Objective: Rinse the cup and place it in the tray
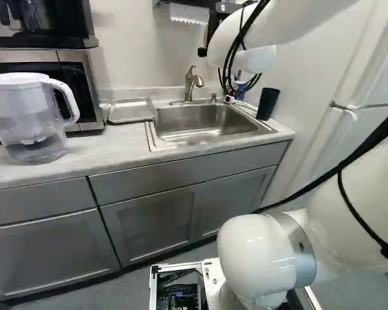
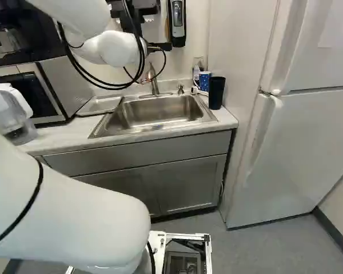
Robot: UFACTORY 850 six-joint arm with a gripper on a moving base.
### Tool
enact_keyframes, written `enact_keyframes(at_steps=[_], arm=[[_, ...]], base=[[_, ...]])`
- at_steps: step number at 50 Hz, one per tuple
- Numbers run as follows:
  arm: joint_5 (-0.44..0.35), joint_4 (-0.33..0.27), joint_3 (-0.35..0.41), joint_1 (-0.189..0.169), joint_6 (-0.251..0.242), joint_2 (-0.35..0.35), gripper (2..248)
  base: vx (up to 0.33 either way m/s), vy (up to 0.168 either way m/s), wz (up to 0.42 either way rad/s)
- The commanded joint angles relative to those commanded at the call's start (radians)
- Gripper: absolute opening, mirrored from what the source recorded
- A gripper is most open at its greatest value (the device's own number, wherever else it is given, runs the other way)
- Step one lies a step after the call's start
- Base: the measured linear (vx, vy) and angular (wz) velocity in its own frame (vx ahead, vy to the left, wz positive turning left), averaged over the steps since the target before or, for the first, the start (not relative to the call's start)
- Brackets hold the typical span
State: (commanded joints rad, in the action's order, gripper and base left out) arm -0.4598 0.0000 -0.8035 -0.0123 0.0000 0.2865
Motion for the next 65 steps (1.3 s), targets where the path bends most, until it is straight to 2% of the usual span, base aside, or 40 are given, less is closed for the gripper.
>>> enact_keyframes(at_steps=[25, 41, 65], arm=[[0.0, 0.0, -0.017, 0.0, 0.0, -0.02, 247], [0.015, 0.0, -0.053, 0.0, 0.0, -0.061, 247], [0.078, 0.0, -0.133, 0.001, 0.0, -0.15, 247]], base=[[0.0, 0.0, 0.0], [0.0, 0.0, 0.0], [0.0, 0.0, 0.0]])
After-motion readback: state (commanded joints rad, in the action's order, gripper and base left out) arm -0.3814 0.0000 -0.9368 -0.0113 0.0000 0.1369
